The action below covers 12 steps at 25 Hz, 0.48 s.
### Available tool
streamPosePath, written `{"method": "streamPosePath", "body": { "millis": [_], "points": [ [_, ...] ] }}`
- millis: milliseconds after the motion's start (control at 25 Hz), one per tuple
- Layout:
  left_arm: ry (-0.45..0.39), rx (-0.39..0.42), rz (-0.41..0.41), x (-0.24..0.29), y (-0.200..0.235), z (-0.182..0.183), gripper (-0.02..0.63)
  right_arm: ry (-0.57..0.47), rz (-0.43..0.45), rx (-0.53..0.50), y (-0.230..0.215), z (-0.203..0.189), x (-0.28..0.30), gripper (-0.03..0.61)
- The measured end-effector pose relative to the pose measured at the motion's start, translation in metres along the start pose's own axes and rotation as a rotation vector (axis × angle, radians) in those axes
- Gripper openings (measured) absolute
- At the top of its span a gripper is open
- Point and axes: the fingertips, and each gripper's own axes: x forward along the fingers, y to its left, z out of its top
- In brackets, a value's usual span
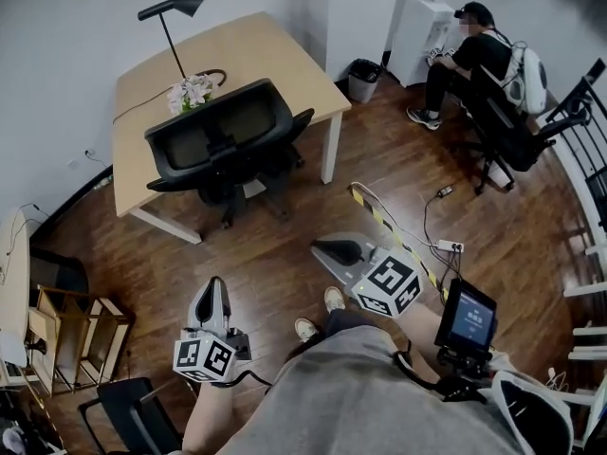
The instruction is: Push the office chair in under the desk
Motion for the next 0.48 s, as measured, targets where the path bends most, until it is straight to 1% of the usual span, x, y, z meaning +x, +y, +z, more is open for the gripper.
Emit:
{"method": "streamPosePath", "body": {
  "millis": [240,360,480],
  "points": [
    [0.03,-0.008,-0.017,-0.004,-0.014,-0.024,0.0,0.012,0.032,0.011,0.018,-0.018,-0.01,0.007],
    [0.02,-0.008,-0.033,-0.003,-0.023,-0.03,0.0,-0.005,0.054,0.031,0.022,-0.027,-0.014,0.006],
    [0.014,0.012,-0.044,0.001,-0.032,-0.033,0.0,-0.013,0.06,0.042,0.02,-0.034,-0.014,0.007]
  ]
}}
